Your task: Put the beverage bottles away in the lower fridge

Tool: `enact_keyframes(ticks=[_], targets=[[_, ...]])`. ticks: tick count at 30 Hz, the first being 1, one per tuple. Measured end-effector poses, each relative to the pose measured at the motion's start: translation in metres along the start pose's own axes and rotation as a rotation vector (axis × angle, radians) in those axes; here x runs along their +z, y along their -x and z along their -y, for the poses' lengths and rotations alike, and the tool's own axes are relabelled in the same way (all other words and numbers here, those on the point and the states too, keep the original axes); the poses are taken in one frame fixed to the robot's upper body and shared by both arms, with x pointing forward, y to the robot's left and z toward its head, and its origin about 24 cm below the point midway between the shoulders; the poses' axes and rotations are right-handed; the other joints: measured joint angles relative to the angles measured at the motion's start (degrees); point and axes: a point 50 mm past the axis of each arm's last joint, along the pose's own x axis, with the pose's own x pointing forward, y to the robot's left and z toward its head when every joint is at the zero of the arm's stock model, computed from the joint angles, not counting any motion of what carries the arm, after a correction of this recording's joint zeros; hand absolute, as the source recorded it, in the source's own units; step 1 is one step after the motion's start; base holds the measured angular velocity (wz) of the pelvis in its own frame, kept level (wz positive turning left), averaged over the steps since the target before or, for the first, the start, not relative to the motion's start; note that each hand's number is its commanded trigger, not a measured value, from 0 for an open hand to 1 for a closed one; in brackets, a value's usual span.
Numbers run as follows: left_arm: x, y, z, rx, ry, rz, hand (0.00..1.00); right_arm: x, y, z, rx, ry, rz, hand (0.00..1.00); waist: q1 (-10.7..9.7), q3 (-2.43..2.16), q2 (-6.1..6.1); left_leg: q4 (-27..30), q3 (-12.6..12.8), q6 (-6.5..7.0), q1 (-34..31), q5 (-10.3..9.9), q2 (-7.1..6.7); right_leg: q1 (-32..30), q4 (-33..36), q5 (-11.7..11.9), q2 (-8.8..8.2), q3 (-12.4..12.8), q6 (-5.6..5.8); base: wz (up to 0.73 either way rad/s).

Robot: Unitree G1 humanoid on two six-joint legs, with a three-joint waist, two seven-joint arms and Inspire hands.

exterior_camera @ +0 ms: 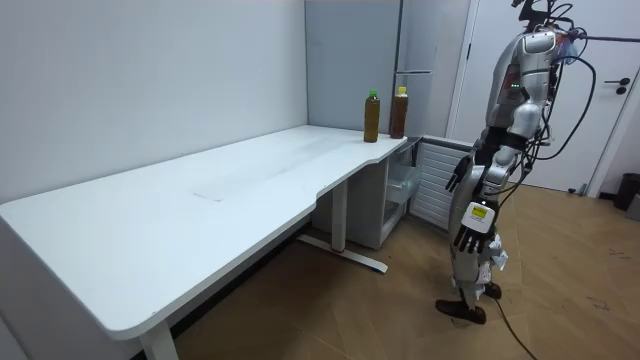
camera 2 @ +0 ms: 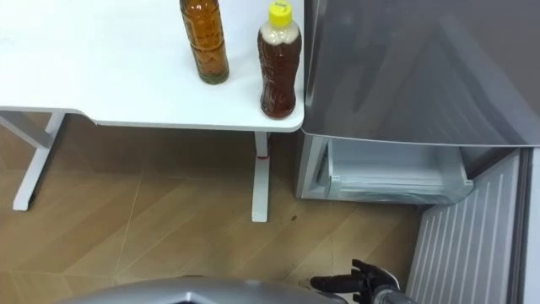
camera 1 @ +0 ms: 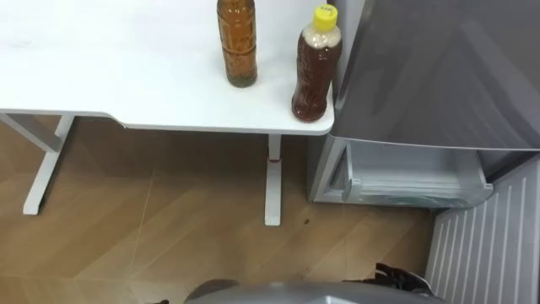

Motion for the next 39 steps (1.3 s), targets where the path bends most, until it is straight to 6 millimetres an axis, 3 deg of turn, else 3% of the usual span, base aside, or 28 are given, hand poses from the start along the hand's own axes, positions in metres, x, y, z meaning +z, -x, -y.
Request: enact_keyframes(ticks=[16, 18, 24, 28, 32, 39], targets=[[0.001, 0.0, -0.001, 0.002, 0.0, -0.006, 0.0, -0.002, 0.0, 0.001, -0.011, -0.006, -0.009, 0.0, -0.1, 0.08, -0.18, 0.0, -0.1, 0.0, 0.0, 0.0, -0.04, 0.0, 0.0, 0.0, -0.02, 0.0, 0.0, 0.0], [-0.001, 0.0, -0.001, 0.004, 0.006, -0.009, 0.0, -0.003, 0.0, 0.002, -0.013, -0.01, -0.013, 0.0, -0.1, -0.09, 0.18, 0.2, -0.1, 0.0, -0.1, 0.0, -0.04, 0.0, 0.0, 0.0, -0.02, -0.1, 0.0, 0.0], [0.0, 0.0, -0.007, 0.029, 0.172, -0.001, 0.0, -0.005, 0.001, 0.004, -0.024, -0.045, -0.021, 0.0, -0.1, 0.09, 0.42, 0.5, -0.9, 0.02, -0.4, 0.0, -0.19, 0.1, 0.0, 0.0, -0.03, -0.7, 0.01, 0.05], [-0.004, 0.0, -0.01, 0.068, 0.403, -0.004, 0.0, -0.007, 0.001, 0.005, -0.029, -0.061, -0.031, 0.0, -0.1, 0.04, 0.73, 0.6, -1.0, 0.03, -0.6, 0.0, -0.27, 0.1, 0.0, 0.0, -0.08, -1.0, 0.04, 0.04], [0.002, 0.0, -0.018, 0.114, 0.839, 0.031, 0.0, -0.008, 0.002, 0.007, -0.037, -0.077, -0.032, 0.0, -0.1, 0.12, 0.89, 0.6, -1.1, 0.04, -0.6, 0.0, -0.33, 0.2, 0.2, 0.0, -0.17, -1.4, 0.06, 0.02], [0.018, 0.002, -0.042, 0.193, 1.396, 0.121, 0.0, -0.009, 0.002, 0.01, -0.05, -0.125, -0.039, 0.0, 0.3, 0.15, 1.0, -0.8, -1.0, 0.07, 0.4, 0.0, -0.51, 0.4, 0.1, -0.1, -0.36, -1.5, 0.13, -0.02]])
